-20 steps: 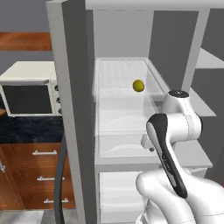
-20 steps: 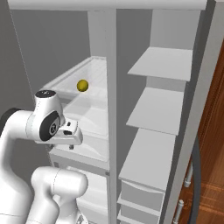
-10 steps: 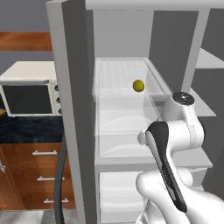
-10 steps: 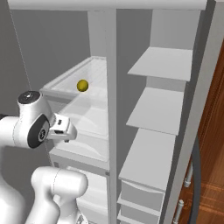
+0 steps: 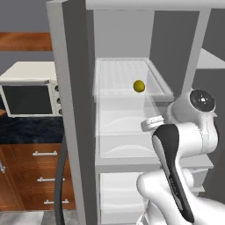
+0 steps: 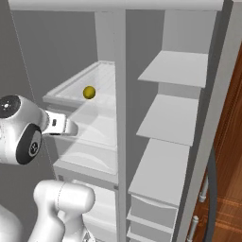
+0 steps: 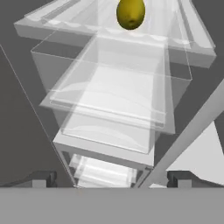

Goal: Retrieve a lemon from the fridge and place it on the cutting board with the fish.

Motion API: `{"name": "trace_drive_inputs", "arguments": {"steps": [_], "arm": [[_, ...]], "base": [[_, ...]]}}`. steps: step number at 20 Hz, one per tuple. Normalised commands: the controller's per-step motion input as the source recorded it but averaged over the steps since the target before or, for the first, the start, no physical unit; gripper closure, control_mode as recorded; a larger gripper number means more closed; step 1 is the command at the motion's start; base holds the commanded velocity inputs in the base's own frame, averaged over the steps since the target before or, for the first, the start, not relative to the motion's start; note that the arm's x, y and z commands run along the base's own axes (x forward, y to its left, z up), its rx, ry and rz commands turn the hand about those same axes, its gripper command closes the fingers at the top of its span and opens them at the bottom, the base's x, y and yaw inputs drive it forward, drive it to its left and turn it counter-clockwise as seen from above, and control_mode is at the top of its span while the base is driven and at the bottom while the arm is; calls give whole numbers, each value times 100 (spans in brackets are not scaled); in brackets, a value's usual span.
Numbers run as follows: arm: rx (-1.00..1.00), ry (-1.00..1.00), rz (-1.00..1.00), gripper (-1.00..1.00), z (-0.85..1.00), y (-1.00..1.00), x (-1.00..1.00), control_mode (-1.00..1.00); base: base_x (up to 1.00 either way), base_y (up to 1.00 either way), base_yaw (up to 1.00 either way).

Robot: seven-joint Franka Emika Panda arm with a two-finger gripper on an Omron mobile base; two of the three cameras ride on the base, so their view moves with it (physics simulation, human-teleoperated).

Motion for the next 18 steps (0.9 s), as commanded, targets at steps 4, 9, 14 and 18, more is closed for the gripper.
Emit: {"name": "trace_drive_inputs", "arguments": {"steps": [4, 9, 14, 18], "arm": [[0, -25, 0, -100, 58, 0, -2, -100], [6, -17, -2, -100, 67, 0, 0, -100], [8, -8, -1, -100, 57, 0, 0, -100], [2, 0, -3, -100, 28, 0, 0, -100]], "base": [[0, 0, 0], [0, 0, 0], [0, 0, 0], [0, 0, 0]]}}
